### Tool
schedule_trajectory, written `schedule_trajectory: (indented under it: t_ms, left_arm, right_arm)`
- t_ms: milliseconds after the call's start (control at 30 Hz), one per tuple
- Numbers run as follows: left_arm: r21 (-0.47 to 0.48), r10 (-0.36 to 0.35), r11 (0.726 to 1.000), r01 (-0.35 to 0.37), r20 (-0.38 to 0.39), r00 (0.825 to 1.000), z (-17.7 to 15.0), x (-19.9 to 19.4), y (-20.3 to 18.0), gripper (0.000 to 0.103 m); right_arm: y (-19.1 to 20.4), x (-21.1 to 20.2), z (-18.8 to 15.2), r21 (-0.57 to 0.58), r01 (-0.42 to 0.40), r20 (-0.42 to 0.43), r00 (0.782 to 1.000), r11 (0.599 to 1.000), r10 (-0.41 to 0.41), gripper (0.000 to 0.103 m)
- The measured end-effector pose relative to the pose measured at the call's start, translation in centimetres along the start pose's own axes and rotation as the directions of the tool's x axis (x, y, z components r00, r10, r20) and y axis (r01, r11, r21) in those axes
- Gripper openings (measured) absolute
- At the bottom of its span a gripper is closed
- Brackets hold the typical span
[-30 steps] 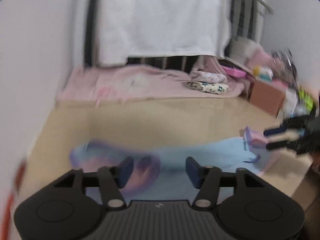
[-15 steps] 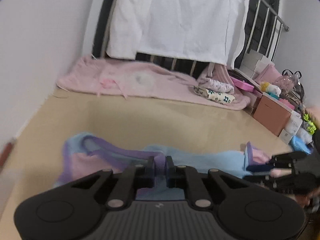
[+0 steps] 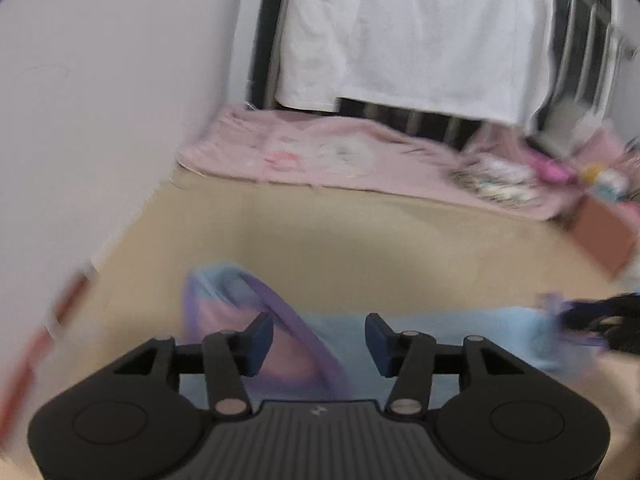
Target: Fold clothes
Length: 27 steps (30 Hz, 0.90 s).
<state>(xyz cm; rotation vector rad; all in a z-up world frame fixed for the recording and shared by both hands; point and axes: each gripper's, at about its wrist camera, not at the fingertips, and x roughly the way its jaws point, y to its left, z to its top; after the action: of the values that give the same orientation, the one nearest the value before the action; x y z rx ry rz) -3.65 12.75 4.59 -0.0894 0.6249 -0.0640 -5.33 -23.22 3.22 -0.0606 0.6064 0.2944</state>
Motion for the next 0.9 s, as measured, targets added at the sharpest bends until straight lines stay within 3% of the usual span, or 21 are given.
schedule_trajectory:
  t_ms: [33,67,100,133,167,233,267,333,367,500,567,633,700,767,833,900]
  left_arm:
    - [-0.044,0.051,0.998,-0.052,-0.011,0.999,0.8,0.9,0.6,0.052]
    - [-0.099,0.099,0.99,-0.101,-0.027,0.995,1.5,1.7,1.2,0.053]
    - [-0.132,0.128,0.982,-0.133,-0.041,0.991,1.8,2.2,1.5,0.053]
    - [-0.142,0.146,0.978,-0.151,-0.049,0.988,1.9,2.7,1.5,0.053]
    - [-0.152,0.163,0.974,-0.17,-0.057,0.985,2.0,3.2,1.5,0.053]
    - [-0.149,0.193,0.968,-0.202,-0.073,0.979,2.0,4.1,1.2,0.053]
    - [-0.117,0.203,0.97,-0.211,-0.08,0.976,1.8,4.6,0.7,0.053]
    - [-0.083,0.218,0.97,-0.227,-0.113,0.97,1.2,5.5,0.2,0.048]
    - [-0.088,0.217,0.97,-0.228,-0.12,0.969,0.9,5.6,0.3,0.038]
    - [-0.113,0.215,0.967,-0.228,-0.115,0.97,0.3,5.5,1.1,0.036]
    - [-0.124,0.218,0.965,-0.232,-0.116,0.969,0.3,5.2,1.1,0.036]
    - [-0.161,0.223,0.959,-0.235,-0.089,0.971,0.5,4.1,1.5,0.035]
    - [-0.163,0.195,0.966,-0.2,-0.046,0.98,0.7,2.6,1.3,0.038]
    - [-0.154,0.158,0.976,-0.156,0.0,0.987,1.0,1.0,0.8,0.043]
    - [-0.051,0.067,0.997,-0.065,0.05,0.996,0.9,-0.2,-1.5,0.053]
    - [0.133,-0.048,0.99,0.04,0.056,0.997,0.0,-0.6,-4.7,0.055]
  right_arm:
    - [-1.5,0.6,0.4,0.071,0.04,-0.01,0.999,0.997,-0.039,0.032]
    - [-2.9,1.1,0.8,0.131,0.067,-0.019,0.998,0.989,-0.065,0.037]
    - [-3.8,1.4,1.0,0.17,0.09,-0.014,0.996,0.981,-0.089,0.049]
    - [-4.5,1.8,1.1,0.193,0.109,0.001,0.994,0.975,-0.112,0.051]
    - [-4.8,2.3,1.2,0.2,0.115,0.004,0.993,0.973,-0.118,0.049]
    - [-5.0,3.7,1.2,0.206,0.115,-0.039,0.993,0.972,-0.109,0.024]
    - [-5.1,4.5,1.1,0.216,0.119,-0.077,0.991,0.969,-0.105,0.005]
    - [-4.7,4.8,0.6,0.208,0.137,-0.088,0.989,0.968,-0.121,0.002]
    - [-4.6,4.2,0.2,0.204,0.161,-0.076,0.986,0.966,-0.148,0.002]
    - [-5.6,3.0,-1.0,0.249,0.23,-0.038,0.973,0.941,-0.228,0.004]
    - [-5.8,2.8,-1.4,0.26,0.237,-0.061,0.972,0.936,-0.228,0.006]
    - [-5.1,1.8,-1.4,0.236,0.236,-0.031,0.971,0.943,-0.236,0.011]
    - [-3.8,0.3,-1.3,0.201,0.234,0.021,0.97,0.951,-0.243,0.031]
    - [-2.4,-1.1,-1.4,0.159,0.226,0.057,0.97,0.961,-0.238,0.032]
    - [-1.0,-1.7,-1.8,0.096,0.194,0.042,0.979,0.976,-0.199,0.032]
    - [0.5,-2.4,-2.1,0.033,0.16,0.025,0.987,0.987,-0.16,0.032]
